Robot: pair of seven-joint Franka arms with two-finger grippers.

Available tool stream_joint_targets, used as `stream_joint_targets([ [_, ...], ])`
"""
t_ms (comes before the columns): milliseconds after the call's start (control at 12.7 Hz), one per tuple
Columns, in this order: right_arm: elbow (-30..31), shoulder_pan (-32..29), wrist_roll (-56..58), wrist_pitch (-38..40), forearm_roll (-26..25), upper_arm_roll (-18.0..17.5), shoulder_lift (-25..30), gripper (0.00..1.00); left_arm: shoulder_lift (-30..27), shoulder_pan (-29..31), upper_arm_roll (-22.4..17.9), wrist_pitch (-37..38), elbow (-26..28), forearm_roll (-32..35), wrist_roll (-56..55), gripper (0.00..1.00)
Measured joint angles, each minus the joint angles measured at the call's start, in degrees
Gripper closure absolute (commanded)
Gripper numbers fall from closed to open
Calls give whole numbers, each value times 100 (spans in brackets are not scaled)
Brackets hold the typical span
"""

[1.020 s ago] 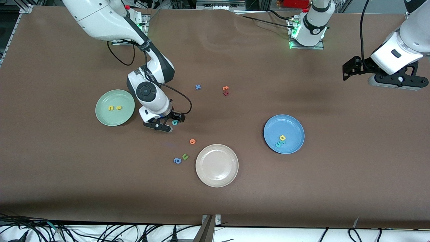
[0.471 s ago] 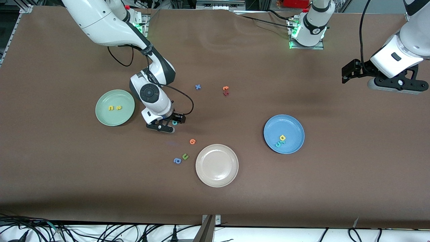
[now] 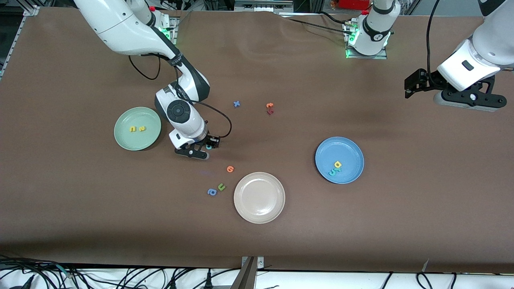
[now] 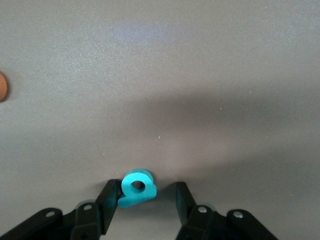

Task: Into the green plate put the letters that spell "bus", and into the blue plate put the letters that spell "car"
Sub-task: 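Carry the teal a onto the green plate and open the right gripper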

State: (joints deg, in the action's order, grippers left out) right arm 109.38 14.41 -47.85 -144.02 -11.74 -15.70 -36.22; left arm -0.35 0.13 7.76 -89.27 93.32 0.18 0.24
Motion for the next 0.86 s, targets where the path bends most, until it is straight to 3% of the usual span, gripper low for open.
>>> stream_joint_targets([
  [78,0,0,0,0,-10,0,0,47,0,-31,-54,4,-16,0,0,0],
  [314,-2,1,0,-1,-76,-4,1,68,0,-39,-66,9,-29,0,0,0],
  [549,-28,1,0,2,-82,-8,14,81,0,-79,-65,10,-34,0,-1,0],
  [863,-39,-6,0,54,-84,-7,21,82,0,-86,-65,13,-41,0,-6,0],
])
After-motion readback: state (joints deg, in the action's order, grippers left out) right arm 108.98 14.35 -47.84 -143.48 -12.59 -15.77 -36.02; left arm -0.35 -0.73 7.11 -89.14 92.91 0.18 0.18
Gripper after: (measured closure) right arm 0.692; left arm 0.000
